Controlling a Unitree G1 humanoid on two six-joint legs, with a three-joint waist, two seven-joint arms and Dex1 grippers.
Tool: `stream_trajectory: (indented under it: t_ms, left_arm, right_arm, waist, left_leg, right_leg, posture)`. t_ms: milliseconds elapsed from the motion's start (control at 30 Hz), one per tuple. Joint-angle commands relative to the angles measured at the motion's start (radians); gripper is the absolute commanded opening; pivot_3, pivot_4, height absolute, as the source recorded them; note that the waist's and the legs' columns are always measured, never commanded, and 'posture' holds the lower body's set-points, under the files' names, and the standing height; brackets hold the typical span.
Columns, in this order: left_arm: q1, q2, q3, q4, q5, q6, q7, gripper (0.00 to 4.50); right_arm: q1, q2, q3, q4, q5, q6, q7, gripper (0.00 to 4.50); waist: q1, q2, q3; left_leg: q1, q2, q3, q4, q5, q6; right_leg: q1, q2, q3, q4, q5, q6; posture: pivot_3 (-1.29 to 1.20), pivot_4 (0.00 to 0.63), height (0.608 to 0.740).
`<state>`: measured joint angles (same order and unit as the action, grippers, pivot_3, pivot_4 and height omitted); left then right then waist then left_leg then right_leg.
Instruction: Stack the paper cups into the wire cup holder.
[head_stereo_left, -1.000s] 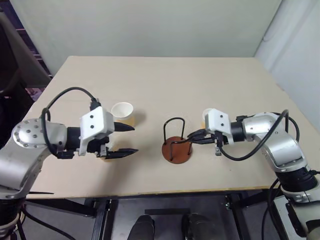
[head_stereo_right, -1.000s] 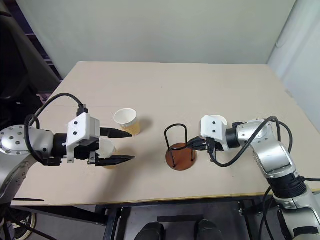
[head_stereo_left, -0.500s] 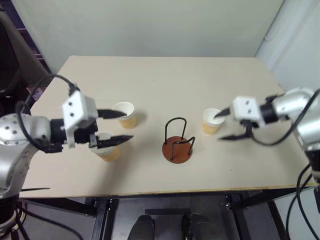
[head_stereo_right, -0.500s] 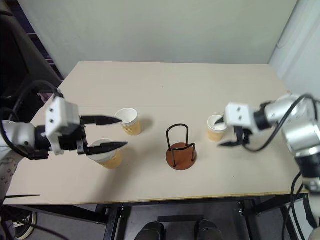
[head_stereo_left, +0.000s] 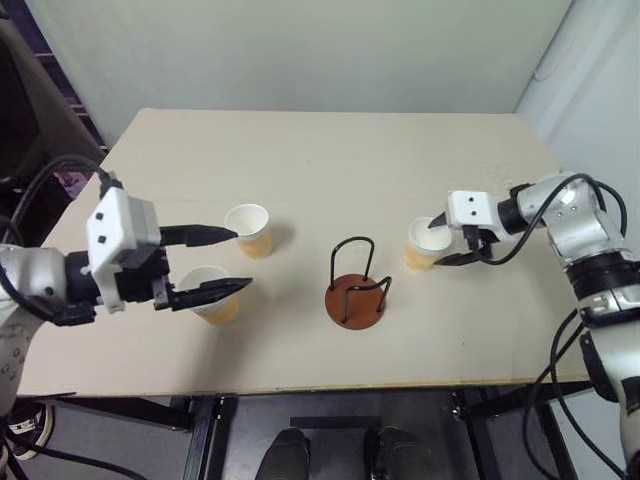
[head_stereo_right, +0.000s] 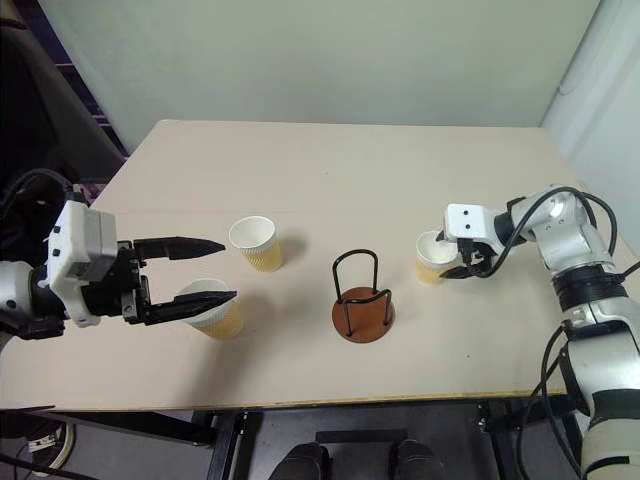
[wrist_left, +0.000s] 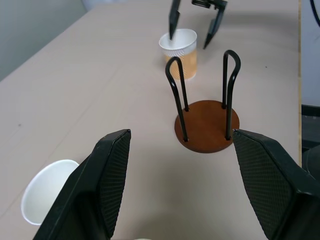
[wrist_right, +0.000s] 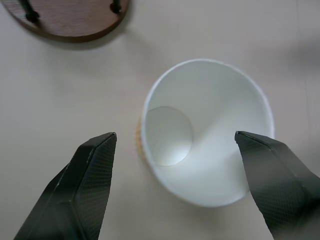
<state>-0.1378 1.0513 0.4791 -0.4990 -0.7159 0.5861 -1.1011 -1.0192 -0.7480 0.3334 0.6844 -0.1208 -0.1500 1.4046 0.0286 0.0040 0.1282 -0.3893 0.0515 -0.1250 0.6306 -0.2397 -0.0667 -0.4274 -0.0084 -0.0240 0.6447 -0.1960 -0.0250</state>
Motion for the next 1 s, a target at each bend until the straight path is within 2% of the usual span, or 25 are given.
stream_trajectory:
  t_ms: [33,100,267,367,500,700,833,1000]
  left_arm:
    - [0.005,0.017,0.032,-0.029,-0.005,0.005,0.018,3.47]
    - [0.007,0.02,0.031,-0.028,-0.003,0.005,0.02,3.47]
    - [0.002,0.026,0.024,-0.018,0.004,0.0,0.025,3.47]
    - [-0.003,0.03,0.017,-0.007,0.013,-0.005,0.024,3.47]
    - [-0.002,0.046,0.024,0.021,0.029,-0.017,0.01,3.47]
    - [0.005,0.06,0.014,0.071,0.077,-0.049,-0.006,3.47]
    - [-0.006,0.06,-0.022,0.093,0.109,-0.068,-0.009,3.47]
    - [-0.014,0.066,-0.044,0.104,0.127,-0.073,-0.014,3.47]
  right_arm:
    - [-0.022,0.018,0.003,0.036,-0.026,-0.046,-0.011,3.54]
    - [-0.022,0.034,0.002,0.04,-0.028,-0.052,-0.004,3.01]
    - [-0.019,0.042,-0.013,0.012,-0.015,-0.048,0.025,1.16]
    - [-0.02,0.014,-0.054,-0.058,0.059,-0.013,0.107,0.06]
    - [-0.06,-0.048,-0.145,-0.2,0.23,0.122,0.198,0.02]
    - [-0.075,-0.108,-0.221,-0.535,0.591,0.45,0.21,0.02]
    - [0.025,-0.076,-0.177,-0.718,0.561,0.489,0.164,0.02]
    - [0.059,-0.033,-0.136,-0.774,0.52,0.5,0.122,0.02]
  waist:
    - [0.0,0.0,0.0]
    - [-0.001,0.0,0.0]
    - [-0.001,0.0,0.0]
    - [-0.001,0.0,0.0]
    - [0.0,0.001,0.0]
    - [-0.003,0.0,0.0]
    - [-0.005,-0.001,0.0]
    - [-0.006,0.0,0.0]
  left_leg:
    - [0.0,0.0,0.0,0.0,-0.001,0.0]
    - [0.0,0.0,0.0,0.0,-0.001,0.0]
    - [0.0,0.001,0.0,0.0,-0.001,-0.001]
    - [0.0,0.001,0.001,0.0,-0.002,-0.001]
    - [-0.001,0.001,0.001,0.0,-0.002,-0.002]
    - [-0.002,0.002,0.002,0.0,-0.002,-0.004]
    - [0.0,0.002,0.001,0.0,-0.003,-0.006]
    - [0.002,0.002,0.001,0.001,0.0,-0.003]
  right_leg:
    - [0.0,0.0,0.0,0.0,0.0,0.0]
    - [0.0,0.0,0.0,0.0,0.0,0.0]
    - [0.0,0.0,0.0,0.0,0.0,-0.001]
    - [0.0,0.0,0.0,0.0,-0.001,-0.001]
    - [-0.001,0.0,0.0,0.0,-0.002,-0.003]
    - [-0.002,0.003,0.0,-0.001,-0.005,-0.007]
    - [0.003,0.005,0.0,-0.001,-0.009,-0.011]
    - [0.003,0.004,0.0,0.0,-0.008,-0.011]
  posture:
    - [0.0,0.15,0.74]
    - [0.0,0.15,0.74]
    - [0.0,0.15,0.74]
    - [0.0,0.15,0.74]
    - [0.0,0.15,0.74]
    - [0.0,0.15,0.74]
    - [0.0,0.15,0.74]
    - [0.0,0.15,0.74]
